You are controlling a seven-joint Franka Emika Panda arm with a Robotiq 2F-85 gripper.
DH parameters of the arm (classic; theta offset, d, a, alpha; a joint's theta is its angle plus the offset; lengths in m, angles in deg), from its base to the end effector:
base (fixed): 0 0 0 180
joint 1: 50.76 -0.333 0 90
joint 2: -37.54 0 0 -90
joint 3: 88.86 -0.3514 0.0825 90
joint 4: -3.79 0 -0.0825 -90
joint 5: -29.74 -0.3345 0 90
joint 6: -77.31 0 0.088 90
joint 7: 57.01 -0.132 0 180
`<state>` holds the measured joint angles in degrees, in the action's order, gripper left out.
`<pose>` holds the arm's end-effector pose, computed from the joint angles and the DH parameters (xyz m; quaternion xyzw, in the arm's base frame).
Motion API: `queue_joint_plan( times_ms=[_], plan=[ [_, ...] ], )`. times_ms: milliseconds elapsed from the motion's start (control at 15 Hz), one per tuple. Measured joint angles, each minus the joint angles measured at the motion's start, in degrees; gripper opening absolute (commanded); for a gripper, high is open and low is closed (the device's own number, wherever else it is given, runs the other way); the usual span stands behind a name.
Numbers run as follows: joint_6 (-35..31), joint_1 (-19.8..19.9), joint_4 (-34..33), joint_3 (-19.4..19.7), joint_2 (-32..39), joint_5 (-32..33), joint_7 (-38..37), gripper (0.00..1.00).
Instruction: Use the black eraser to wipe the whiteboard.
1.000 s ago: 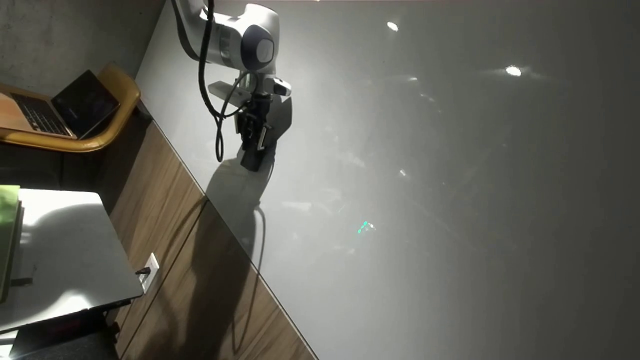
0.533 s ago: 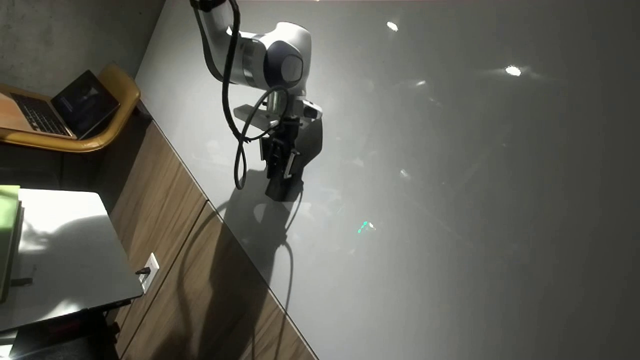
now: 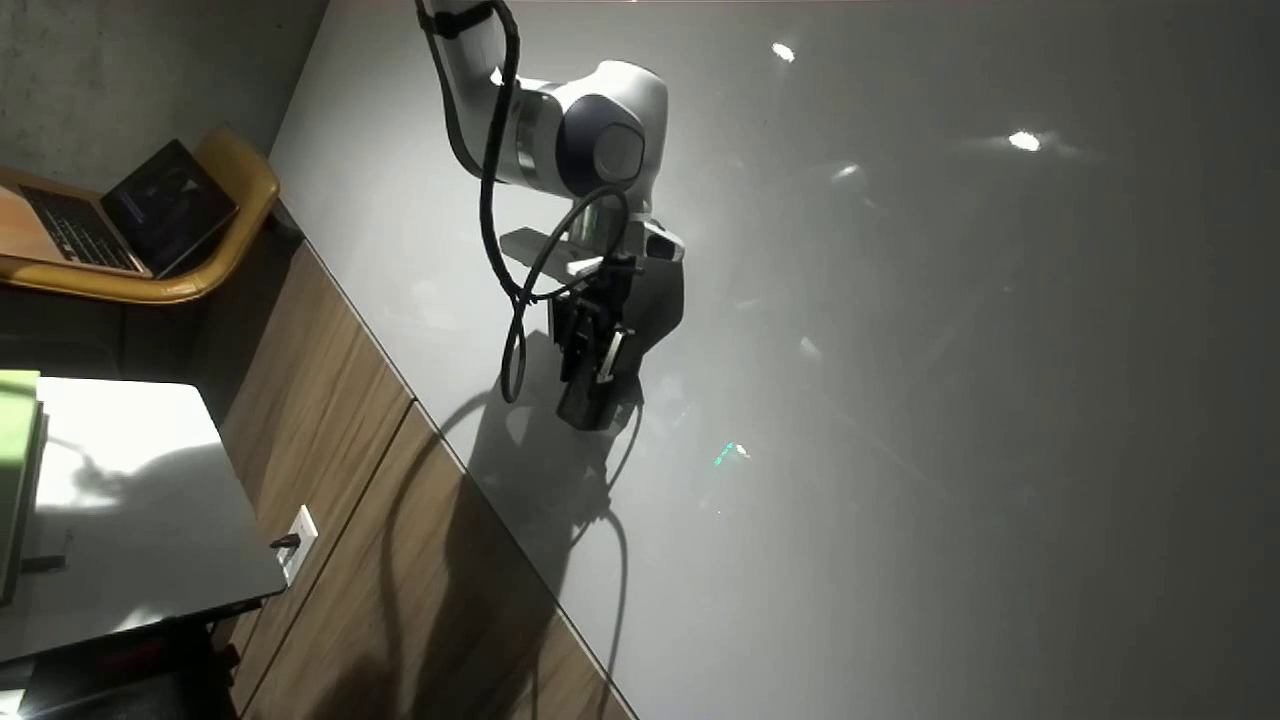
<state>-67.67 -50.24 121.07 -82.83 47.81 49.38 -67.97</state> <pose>0.5792 -0.0650 0.4268 0.9804 -0.0241 0.1535 0.1211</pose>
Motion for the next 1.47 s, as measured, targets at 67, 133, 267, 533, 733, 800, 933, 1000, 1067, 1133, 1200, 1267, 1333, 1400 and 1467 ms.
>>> queue_joint_plan(
  times_ms=[67,133,267,533,733,800,933,1000,1067,1133,1200,1267,1333,1400,1467],
  plan=[
    [0.0,-0.17,0.14,-0.32,-0.1,-0.16,-0.18,0.28],
    [0.01,-0.55,0.35,-0.77,-0.27,-0.2,-0.65,0.28],
    [0.62,-2.13,0.75,-2.4,-1.2,-0.89,-2.28,0.28],
    [1.74,-6.94,0.55,-7.01,-4.28,-1.55,-7.36,0.28],
    [2.14,-9.62,-0.83,-10.0,-5.71,-1.57,-10.04,0.28],
    [2.25,-10.17,-1.36,-10.65,-5.89,-1.57,-10.5,0.28],
    [2.38,-10.66,-2.08,-11.66,-6.01,-1.57,-10.89,0.28],
    [2.39,-10.76,-2.24,-11.98,-6.01,-1.57,-10.96,0.28],
    [2.4,-10.77,-2.33,-12.19,-6.01,-1.57,-10.97,0.28],
    [2.4,-10.77,-2.42,-12.3,-6.01,-1.56,-10.97,0.28],
    [2.46,-10.77,-2.53,-12.39,-6.01,-1.56,-10.97,0.28],
    [2.6,-10.77,-2.66,-12.45,-6.01,-1.55,-10.97,0.28],
    [2.79,-10.77,-2.79,-12.47,-5.99,-1.52,-10.97,0.28],
    [2.89,-10.77,-2.89,-12.47,-5.94,-1.43,-10.97,0.28],
    [2.99,-10.77,-2.99,-12.47,-5.89,-1.34,-10.97,0.28]
  ],
)
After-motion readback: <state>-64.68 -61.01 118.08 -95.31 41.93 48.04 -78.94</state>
